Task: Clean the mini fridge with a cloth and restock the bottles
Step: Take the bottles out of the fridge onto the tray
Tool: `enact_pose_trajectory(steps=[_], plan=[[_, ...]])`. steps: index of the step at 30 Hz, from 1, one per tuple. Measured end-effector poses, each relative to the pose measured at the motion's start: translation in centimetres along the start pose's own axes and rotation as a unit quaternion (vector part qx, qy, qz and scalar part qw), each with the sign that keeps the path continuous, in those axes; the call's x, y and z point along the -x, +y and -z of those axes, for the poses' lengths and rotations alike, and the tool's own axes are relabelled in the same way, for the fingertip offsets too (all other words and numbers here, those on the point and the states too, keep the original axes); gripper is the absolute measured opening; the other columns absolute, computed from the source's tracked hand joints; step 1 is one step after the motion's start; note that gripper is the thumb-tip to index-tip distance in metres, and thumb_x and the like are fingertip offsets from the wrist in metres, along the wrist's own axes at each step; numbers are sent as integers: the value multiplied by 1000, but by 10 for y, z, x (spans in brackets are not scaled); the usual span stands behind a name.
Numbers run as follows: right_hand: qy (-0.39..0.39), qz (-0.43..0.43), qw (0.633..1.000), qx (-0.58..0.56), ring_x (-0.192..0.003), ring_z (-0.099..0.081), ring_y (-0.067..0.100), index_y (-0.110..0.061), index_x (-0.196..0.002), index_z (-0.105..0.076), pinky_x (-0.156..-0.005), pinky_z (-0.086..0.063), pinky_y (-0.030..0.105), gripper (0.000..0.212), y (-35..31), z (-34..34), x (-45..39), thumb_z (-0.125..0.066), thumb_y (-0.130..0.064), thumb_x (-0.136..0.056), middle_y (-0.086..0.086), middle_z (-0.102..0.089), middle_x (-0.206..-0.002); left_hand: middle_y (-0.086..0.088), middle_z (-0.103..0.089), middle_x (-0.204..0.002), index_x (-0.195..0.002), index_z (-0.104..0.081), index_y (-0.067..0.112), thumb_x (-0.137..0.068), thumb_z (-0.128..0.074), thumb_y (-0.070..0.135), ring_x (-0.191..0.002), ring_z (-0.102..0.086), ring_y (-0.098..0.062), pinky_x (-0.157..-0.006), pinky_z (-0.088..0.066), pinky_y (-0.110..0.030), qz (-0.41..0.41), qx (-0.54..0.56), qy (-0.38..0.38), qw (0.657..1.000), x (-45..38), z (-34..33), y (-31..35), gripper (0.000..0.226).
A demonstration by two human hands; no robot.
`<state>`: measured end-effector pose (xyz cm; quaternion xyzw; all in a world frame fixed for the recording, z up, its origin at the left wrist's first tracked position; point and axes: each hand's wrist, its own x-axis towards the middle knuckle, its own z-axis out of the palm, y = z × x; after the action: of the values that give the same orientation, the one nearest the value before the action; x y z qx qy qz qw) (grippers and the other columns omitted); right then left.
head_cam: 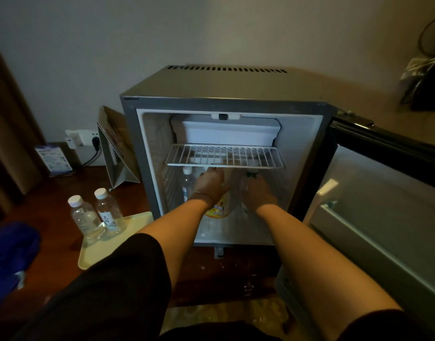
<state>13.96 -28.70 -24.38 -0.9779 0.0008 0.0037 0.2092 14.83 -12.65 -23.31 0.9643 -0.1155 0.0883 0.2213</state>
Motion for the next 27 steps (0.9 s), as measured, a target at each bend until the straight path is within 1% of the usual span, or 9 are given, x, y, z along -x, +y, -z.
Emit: enact_pose_trajectory(steps=[4, 7, 9, 13, 17, 20, 22, 25, 27], plan=[[-45, -27, 999, 1, -135, -43, 44, -5, -142, -47, -109, -41, 49, 41, -7, 15, 5, -49, -16, -102, 21, -25, -159, -17, -53, -113, -98, -57, 7, -92, -65, 29, -92, -58, -38, -82, -49, -44, 10, 17, -20, 1000, 14, 9, 4, 25], [-73, -42, 996, 4, -139, -39, 41, -15, -151, -38, -108, -42, 47, 55, -13, 27, 15, -55, -16, -99, 16, -21, -162, -15, -50, -111, -92, -56, 8, -92, -66, 31, -89, -57, -36, -82, -50, -43, 15, 15, -39, 999, 25, 19, 1, 25], [-81, -48, 996, 4, -138, -41, 41, -18, -152, -38, -106, -44, 47, 56, -18, 34, 22, -55, -18, -99, 15, -24, -161, -15, -50, -109, -91, -55, 10, -93, -64, 32, -90, -57, -36, -84, -50, -43, 17, 6, -60, 998, 32, 27, 1, 25], [-93, -48, 994, 27, -120, -55, 40, -9, -142, -47, -94, -51, 43, 47, -29, 45, 39, -58, -19, -97, 20, -50, -141, -14, -50, -110, -95, -55, 8, -94, -62, 34, -94, -56, -36, -86, -48, -41, 28, -17, -98, 995, 44, 42, -1, 27], [-71, -46, 996, 16, -103, -60, 38, -6, -132, -51, -77, -52, 39, 40, -37, 44, 64, -61, -19, -96, 20, -55, -125, -12, -50, -106, -90, -52, 12, -94, -62, 38, -89, -57, -34, -76, -46, -34, 16, -38, -105, 994, 60, 54, -11, 27], [-69, -38, 997, 25, -99, -61, 37, -3, -120, -60, -79, -53, 40, 28, -48, 45, 79, -59, -17, -97, 20, -61, -114, -12, -47, -101, -84, -46, 15, -93, -64, 37, -84, -57, -35, -69, -41, -32, 6, -35, -98, 995, 72, 65, -17, 30], [-68, -29, 997, 30, -97, -61, 36, -2, -113, -61, -80, -54, 41, 21, -58, 47, 86, -57, -18, -98, 20, -62, -110, -11, -48, -98, -82, -45, 16, -91, -66, 37, -84, -58, -36, -70, -45, -35, 13, -30, -91, 995, 77, 74, -18, 31], [-63, 8, 997, 47, -95, -59, 36, -3, -109, -59, -82, -53, 43, 22, -73, 47, 95, -56, -23, -100, 19, -55, -115, -10, -52, -87, -80, -46, 17, -89, -68, 39, -83, -61, -37, -71, -48, -38, 30, -47, -75, 996, 88, 89, -16, 32], [-58, 36, 996, 60, -97, -58, 36, -4, -111, -57, -83, -51, 42, 24, -81, 47, 100, -55, -26, -101, 18, -50, -120, -11, -51, -89, -81, -48, 16, -89, -67, 38, -84, -58, -38, -73, -47, -38, 45, -36, -61, 996, 98, 98, -16, 30]])
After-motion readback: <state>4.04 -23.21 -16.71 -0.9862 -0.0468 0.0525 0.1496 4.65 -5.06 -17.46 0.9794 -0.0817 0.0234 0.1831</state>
